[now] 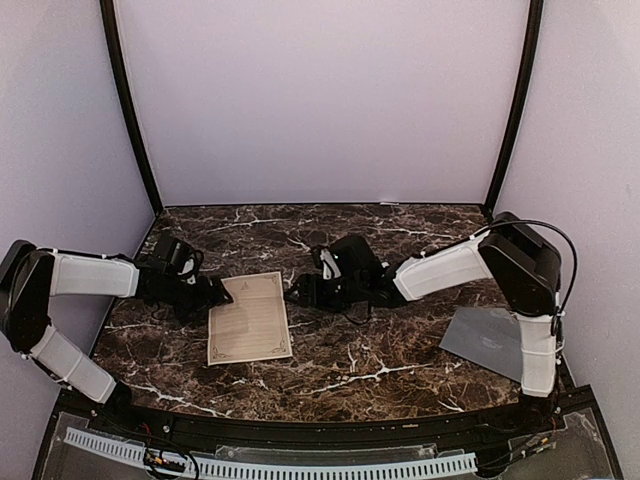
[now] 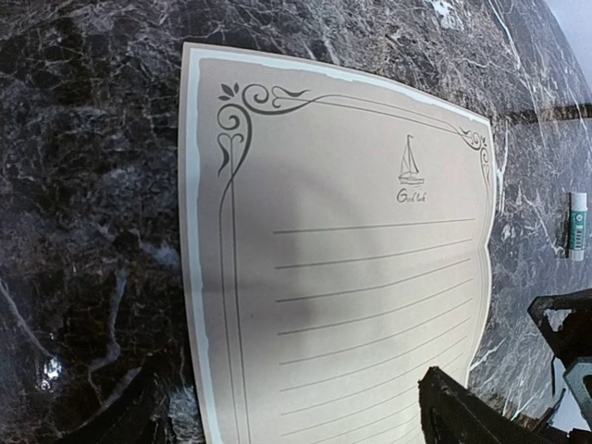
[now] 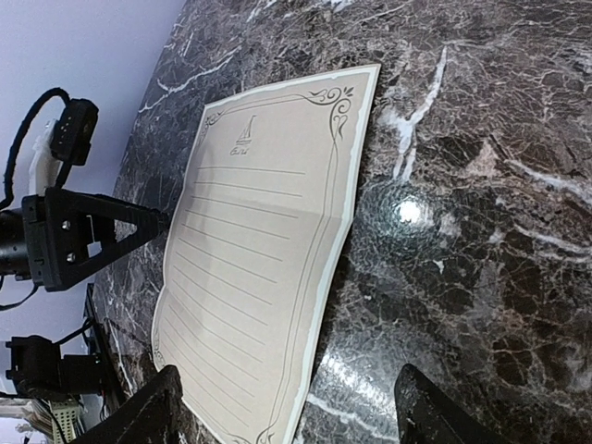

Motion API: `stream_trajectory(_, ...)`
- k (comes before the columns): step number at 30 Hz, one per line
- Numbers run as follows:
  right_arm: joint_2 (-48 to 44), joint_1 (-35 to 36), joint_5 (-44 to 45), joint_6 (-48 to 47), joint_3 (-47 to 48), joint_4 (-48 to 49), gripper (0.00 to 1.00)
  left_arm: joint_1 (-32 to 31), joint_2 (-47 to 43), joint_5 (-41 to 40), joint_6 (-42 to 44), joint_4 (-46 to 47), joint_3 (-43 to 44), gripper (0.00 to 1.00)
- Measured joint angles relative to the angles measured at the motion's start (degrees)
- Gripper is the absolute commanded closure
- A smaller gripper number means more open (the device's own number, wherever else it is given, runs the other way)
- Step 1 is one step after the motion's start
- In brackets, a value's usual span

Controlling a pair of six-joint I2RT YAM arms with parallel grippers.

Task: Place the letter into the envelope and seal it
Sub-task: Pick up the letter from the center of the board.

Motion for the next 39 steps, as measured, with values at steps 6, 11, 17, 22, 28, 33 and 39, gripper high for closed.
stream_trajectory(6,4.6,0.0,-0.6,0.7,5.0,-1.6,0.31,0.0,0.6,2.1,0.1,2.8,-0.6,0.09)
stream_trajectory(11,7.6,0.0,-1.7,1.6,7.7,-2.1,0.32,0.0,0.8,3.8,0.0,5.6,-1.6,0.1)
stream_trajectory(17,9.0,0.0,-3.3,2.8,9.2,-1.3,0.32,0.0,0.8,5.2,-0.1,7.6,-2.4,0.09)
stream_trajectory(22,10.0,0.0,-4.9,4.5,9.4,0.9,0.33,0.0,0.8,5.7,-0.1,8.4,-2.8,0.09)
stream_trajectory(28,11.3,0.0,-7.1,7.3,9.4,4.5,0.35,0.0,0.8,6.0,-0.1,8.8,-3.0,0.09)
stream_trajectory(33,11.6,0.0,-8.4,10.1,8.3,7.8,0.48,0.0,0.8,6.4,-0.2,8.9,-3.0,0.09)
stream_trajectory(39,11.6,0.0,-9.9,13.7,5.5,12.8,0.64,0.0,0.8,6.8,-0.2,8.9,-3.1,0.09)
